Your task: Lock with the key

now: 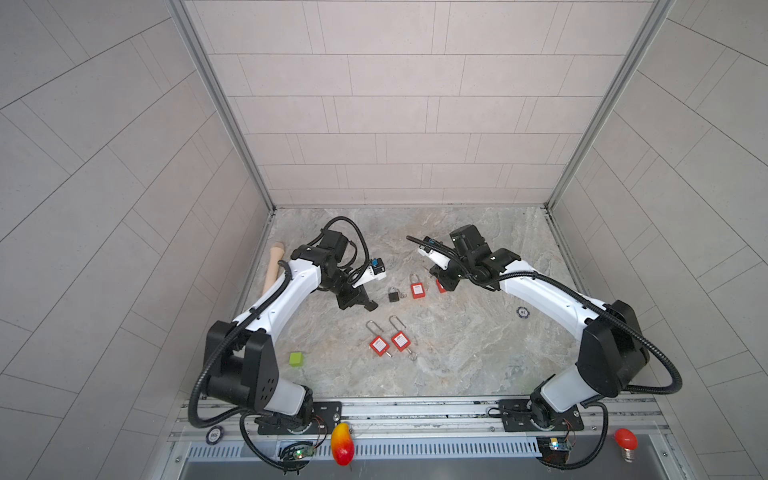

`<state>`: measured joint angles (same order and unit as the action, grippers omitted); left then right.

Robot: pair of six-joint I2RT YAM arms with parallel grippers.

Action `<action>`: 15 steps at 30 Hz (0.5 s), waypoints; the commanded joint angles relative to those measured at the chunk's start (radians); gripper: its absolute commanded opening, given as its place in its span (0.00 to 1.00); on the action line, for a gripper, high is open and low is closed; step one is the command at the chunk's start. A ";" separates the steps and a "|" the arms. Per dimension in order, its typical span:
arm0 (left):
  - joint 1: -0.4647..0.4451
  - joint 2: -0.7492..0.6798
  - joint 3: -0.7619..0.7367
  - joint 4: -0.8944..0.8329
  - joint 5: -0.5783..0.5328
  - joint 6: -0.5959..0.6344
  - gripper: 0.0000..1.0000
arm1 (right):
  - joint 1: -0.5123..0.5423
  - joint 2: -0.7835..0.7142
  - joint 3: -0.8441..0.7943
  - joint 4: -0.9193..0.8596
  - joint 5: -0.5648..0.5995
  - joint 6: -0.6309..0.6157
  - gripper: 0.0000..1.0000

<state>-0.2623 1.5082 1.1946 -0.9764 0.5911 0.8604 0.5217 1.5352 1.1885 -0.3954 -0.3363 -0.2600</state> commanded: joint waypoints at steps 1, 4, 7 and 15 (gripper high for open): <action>0.001 0.083 0.088 -0.118 -0.047 0.063 0.00 | 0.007 -0.053 -0.033 0.096 0.068 0.077 0.00; -0.006 0.168 0.145 -0.145 -0.093 0.053 0.00 | 0.006 -0.062 -0.052 0.099 0.092 0.083 0.00; -0.008 0.222 0.177 -0.144 -0.121 0.053 0.00 | 0.006 -0.070 -0.064 0.092 0.095 0.081 0.00; -0.013 0.349 0.258 -0.157 -0.122 0.069 0.00 | 0.007 -0.090 -0.111 0.115 0.096 0.089 0.00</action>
<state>-0.2676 1.8320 1.4105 -1.0866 0.4660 0.8886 0.5236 1.4750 1.0840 -0.3016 -0.2539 -0.1913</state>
